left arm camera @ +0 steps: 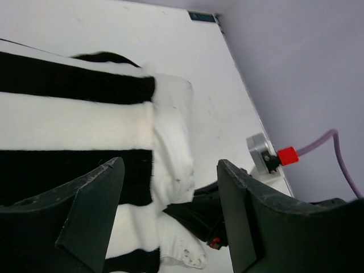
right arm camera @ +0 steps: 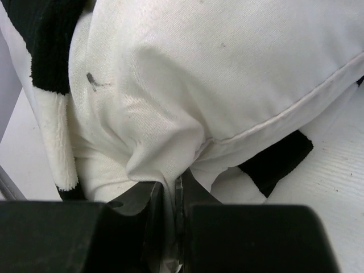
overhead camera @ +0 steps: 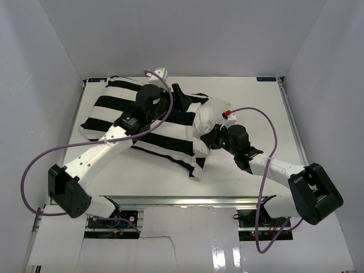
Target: Remove the pillowcase from the pillow
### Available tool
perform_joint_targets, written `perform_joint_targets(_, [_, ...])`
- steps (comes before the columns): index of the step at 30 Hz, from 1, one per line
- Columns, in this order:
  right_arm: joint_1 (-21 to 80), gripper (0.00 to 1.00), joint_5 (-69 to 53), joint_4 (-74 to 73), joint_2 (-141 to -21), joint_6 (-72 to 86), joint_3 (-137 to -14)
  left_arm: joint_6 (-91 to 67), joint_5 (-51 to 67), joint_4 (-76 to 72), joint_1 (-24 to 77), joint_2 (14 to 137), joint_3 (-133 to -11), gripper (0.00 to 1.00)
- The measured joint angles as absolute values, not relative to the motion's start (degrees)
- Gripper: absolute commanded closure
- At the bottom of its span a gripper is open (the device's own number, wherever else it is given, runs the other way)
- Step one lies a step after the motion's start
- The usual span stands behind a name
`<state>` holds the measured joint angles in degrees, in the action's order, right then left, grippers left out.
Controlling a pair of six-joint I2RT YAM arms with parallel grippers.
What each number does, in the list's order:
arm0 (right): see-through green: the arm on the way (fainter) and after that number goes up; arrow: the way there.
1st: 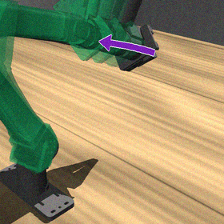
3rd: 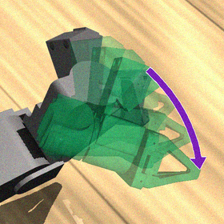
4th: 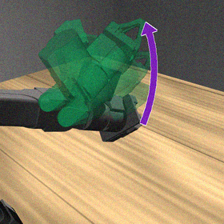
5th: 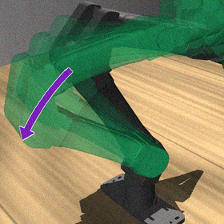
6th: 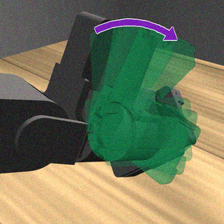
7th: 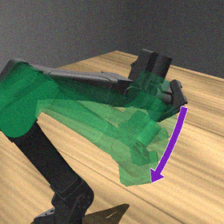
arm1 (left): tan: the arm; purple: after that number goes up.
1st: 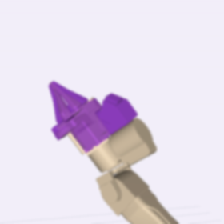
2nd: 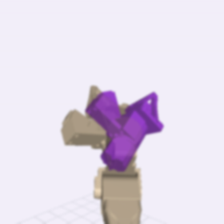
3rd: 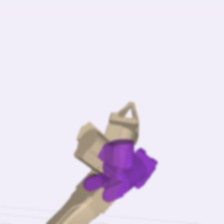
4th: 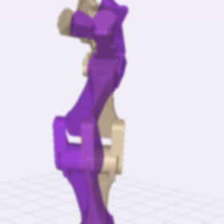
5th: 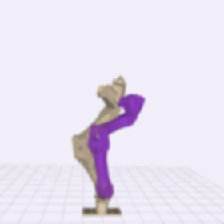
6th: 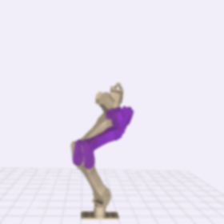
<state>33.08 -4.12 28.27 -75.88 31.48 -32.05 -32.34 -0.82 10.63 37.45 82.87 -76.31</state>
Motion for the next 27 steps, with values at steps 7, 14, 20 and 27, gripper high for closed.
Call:
perform_joint_targets(7, [33.1, 0.92, -2.5, 29.9, -72.1, 31.4, -29.6, -30.9, -12.8, 16.0, 34.6, 70.7, -64.3, 0.20])
perform_joint_targets(14, [33.1, 0.92, -1.8, 30.0, -69.6, 31.2, -27.8, -31.3, -16.5, 19.8, 33.5, 76.9, -56.7, 0.27])
perform_joint_targets(20, [32.9, 0.92, -0.9, 29.1, -66.3, 31.0, -26.3, -32.7, -17.8, 18.2, 32.6, 81.0, -56.6, 1.00])
perform_joint_targets(27, [29.7, 0.92, -0.4, 26.2, -60.7, 30.9, -25.0, -33.5, -19.5, 17.4, 32.4, 79.7, -56.6, 1.00])
